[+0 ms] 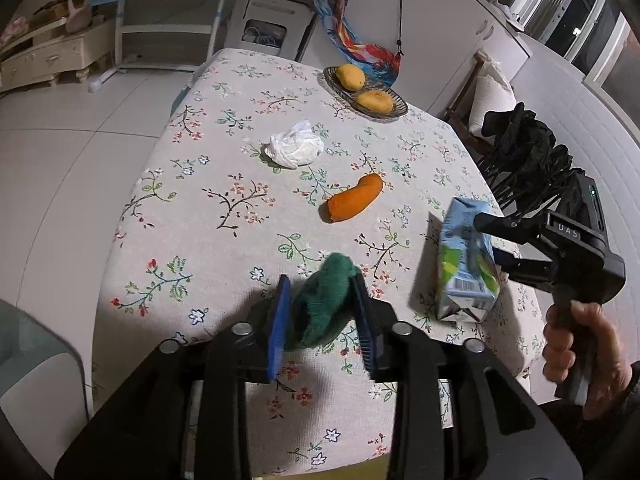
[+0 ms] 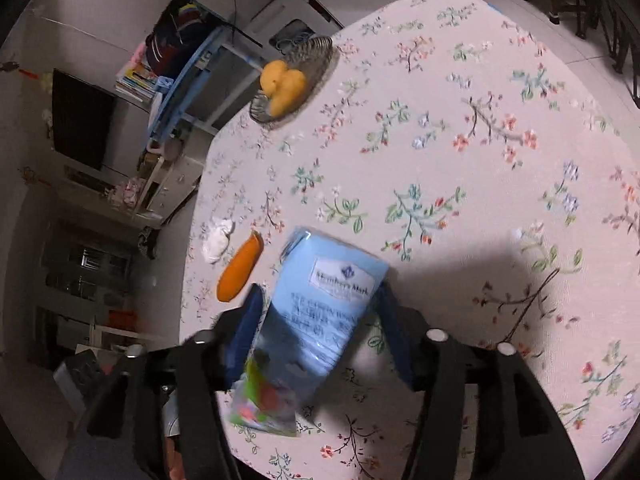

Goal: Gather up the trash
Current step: 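Carry the green item and milk carton over the yellow basin with both grippers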

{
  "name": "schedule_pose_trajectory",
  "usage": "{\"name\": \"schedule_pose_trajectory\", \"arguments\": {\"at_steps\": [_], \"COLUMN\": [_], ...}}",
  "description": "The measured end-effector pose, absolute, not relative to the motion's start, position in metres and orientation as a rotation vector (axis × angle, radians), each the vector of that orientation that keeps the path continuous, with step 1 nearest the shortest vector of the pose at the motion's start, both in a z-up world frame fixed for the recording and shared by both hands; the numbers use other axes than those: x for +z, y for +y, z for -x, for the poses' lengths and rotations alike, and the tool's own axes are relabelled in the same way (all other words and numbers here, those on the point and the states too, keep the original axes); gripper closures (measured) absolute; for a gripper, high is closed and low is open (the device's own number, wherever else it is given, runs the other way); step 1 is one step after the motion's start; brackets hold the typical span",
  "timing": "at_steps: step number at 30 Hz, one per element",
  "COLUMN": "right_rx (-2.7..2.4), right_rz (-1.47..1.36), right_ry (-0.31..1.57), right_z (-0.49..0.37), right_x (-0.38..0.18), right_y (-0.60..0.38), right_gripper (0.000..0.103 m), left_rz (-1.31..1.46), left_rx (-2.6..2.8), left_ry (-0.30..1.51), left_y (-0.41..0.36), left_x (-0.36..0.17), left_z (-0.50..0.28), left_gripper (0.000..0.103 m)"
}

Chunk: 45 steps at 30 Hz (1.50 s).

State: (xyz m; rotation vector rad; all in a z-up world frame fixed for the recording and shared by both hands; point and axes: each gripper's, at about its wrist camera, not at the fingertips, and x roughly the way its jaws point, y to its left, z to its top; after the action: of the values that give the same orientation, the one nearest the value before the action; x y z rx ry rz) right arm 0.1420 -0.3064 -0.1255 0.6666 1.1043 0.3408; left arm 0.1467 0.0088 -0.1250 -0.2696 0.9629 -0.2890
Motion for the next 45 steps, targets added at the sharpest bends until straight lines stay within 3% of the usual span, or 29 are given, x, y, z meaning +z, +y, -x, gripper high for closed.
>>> {"name": "schedule_pose_trajectory", "arguments": {"at_steps": [3, 9, 10, 11, 15, 18, 20, 33, 45], "right_rx": [0.336, 0.329, 0.335, 0.341, 0.369, 0.374, 0.370, 0.437, 0.448], "right_rz": [-0.654, -0.635, -0.623, -0.619, -0.645, -0.676, -0.683, -0.670, -0.666], "right_ry": [1.097, 1.065, 1.058, 1.056, 1.010, 0.959, 0.934, 0.782, 0.758], "right_z": [-0.140, -0.131, -0.127, -0.126, -0.110, -0.097, -0.092, -0.075, -0.062], "right_x": [-0.124, -0.121, -0.121, -0.121, -0.122, -0.120, -0.117, -0.097, -0.096], "right_y": [-0.298, -0.291, -0.290, -0.288, -0.292, -0.298, -0.299, -0.290, -0.287], "right_gripper": [0.038, 0.038, 0.040, 0.051, 0.056, 0.062, 0.071, 0.072, 0.072], "left_rz": [0.253, 0.214, 0.205, 0.191, 0.117, 0.077, 0.041, 0.060, 0.058], "left_rx": [-0.291, -0.301, -0.303, -0.306, -0.335, -0.344, -0.328, -0.253, -0.225], "left_ry": [0.958, 0.954, 0.954, 0.951, 0.935, 0.907, 0.867, 0.754, 0.715], "left_y": [0.005, -0.004, -0.006, -0.008, -0.022, -0.029, -0.034, -0.022, -0.015], "left_x": [-0.125, -0.126, -0.126, -0.126, -0.124, -0.119, -0.112, -0.090, -0.082], "left_z": [-0.147, -0.145, -0.144, -0.143, -0.137, -0.132, -0.126, -0.101, -0.071], "left_gripper": [0.064, 0.064, 0.064, 0.064, 0.078, 0.079, 0.079, 0.080, 0.080]}}
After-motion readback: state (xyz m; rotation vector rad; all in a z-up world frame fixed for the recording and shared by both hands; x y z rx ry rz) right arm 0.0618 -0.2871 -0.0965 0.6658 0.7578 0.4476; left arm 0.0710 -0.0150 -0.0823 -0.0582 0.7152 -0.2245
